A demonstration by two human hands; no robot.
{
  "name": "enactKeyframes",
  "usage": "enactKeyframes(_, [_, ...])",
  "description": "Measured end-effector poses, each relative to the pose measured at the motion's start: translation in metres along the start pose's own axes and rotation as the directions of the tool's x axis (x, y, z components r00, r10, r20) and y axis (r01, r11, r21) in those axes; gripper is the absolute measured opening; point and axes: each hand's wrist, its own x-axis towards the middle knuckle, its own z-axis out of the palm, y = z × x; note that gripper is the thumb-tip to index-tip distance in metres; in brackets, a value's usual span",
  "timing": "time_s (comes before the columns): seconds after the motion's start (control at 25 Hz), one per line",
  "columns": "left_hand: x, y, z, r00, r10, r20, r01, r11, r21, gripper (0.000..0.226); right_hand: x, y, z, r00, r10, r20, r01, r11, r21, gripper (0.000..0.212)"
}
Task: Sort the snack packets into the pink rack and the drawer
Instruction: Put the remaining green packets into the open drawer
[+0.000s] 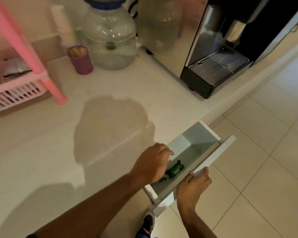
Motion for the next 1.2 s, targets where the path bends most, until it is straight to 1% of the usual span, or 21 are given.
enactKeyframes(0.04, [-0.007, -0.007, -0.013, 0.998, -0.047, -0.046, 0.049, 0.998, 0.037, 0.026, 0.004, -0.005, 0.003, 0.999, 0.039, 0.019, -0.039, 0.999, 0.033, 0.044])
enactKeyframes(0.12, [-0.020, -0.027, -0.038, 0.974, -0.167, -0.156, 0.183, 0.979, 0.095, 0.027, 0.011, -0.017, 0.008, 0.988, 0.138, 0.074, -0.148, 0.977, 0.153, 0.051])
enactKeyframes(0.2, [-0.033, -0.047, -0.064, 0.928, -0.274, -0.252, 0.316, 0.937, 0.145, 0.029, 0.014, -0.031, 0.013, 0.968, 0.202, 0.150, -0.235, 0.937, 0.260, 0.057])
enactKeyframes(0.24, [-0.040, -0.058, -0.075, 0.903, -0.315, -0.293, 0.372, 0.913, 0.165, 0.029, 0.016, -0.038, 0.016, 0.957, 0.225, 0.185, -0.272, 0.919, 0.286, 0.059])
enactKeyframes(0.32, [-0.054, -0.077, -0.091, 0.852, -0.388, -0.351, 0.470, 0.862, 0.189, 0.030, 0.018, -0.052, 0.022, 0.944, 0.241, 0.228, -0.304, 0.903, 0.304, 0.058])
enactKeyframes(0.4, [-0.069, -0.092, -0.099, 0.818, -0.448, -0.361, 0.538, 0.819, 0.202, 0.031, 0.019, -0.062, 0.028, 0.933, 0.244, 0.264, -0.326, 0.886, 0.331, 0.053])
enactKeyframes(0.44, [-0.075, -0.097, -0.101, 0.816, -0.458, -0.353, 0.547, 0.809, 0.214, 0.031, 0.018, -0.067, 0.031, 0.927, 0.251, 0.280, -0.341, 0.875, 0.344, 0.048])
enactKeyframes(0.52, [-0.084, -0.103, -0.102, 0.835, -0.435, -0.337, 0.525, 0.812, 0.253, 0.030, 0.013, -0.075, 0.039, 0.919, 0.248, 0.307, -0.353, 0.864, 0.358, 0.042])
enactKeyframes(0.6, [-0.087, -0.107, -0.102, 0.857, -0.397, -0.329, 0.491, 0.824, 0.282, 0.028, 0.005, -0.083, 0.048, 0.908, 0.233, 0.348, -0.363, 0.853, 0.375, 0.043])
enactKeyframes(0.72, [-0.088, -0.108, -0.100, 0.852, -0.396, -0.341, 0.493, 0.828, 0.268, 0.025, -0.009, -0.096, 0.060, 0.888, 0.234, 0.396, -0.395, 0.828, 0.398, 0.061])
enactKeyframes(0.76, [-0.088, -0.108, -0.099, 0.851, -0.399, -0.341, 0.494, 0.829, 0.263, 0.024, -0.012, -0.099, 0.063, 0.886, 0.239, 0.398, -0.403, 0.821, 0.404, 0.064])
enactKeyframes(0.88, [-0.090, -0.108, -0.100, 0.856, -0.392, -0.337, 0.483, 0.838, 0.253, 0.024, -0.018, -0.104, 0.070, 0.877, 0.257, 0.406, -0.430, 0.798, 0.423, 0.059])
enactKeyframes(1.08, [-0.090, -0.106, -0.102, 0.857, -0.382, -0.345, 0.473, 0.849, 0.235, 0.022, -0.019, -0.111, 0.070, 0.864, 0.357, 0.356, -0.487, 0.775, 0.403, 0.084])
enactKeyframes(1.2, [-0.091, -0.106, -0.103, 0.857, -0.385, -0.343, 0.470, 0.856, 0.214, 0.027, -0.017, -0.108, 0.073, 0.866, 0.384, 0.320, -0.490, 0.779, 0.391, 0.092])
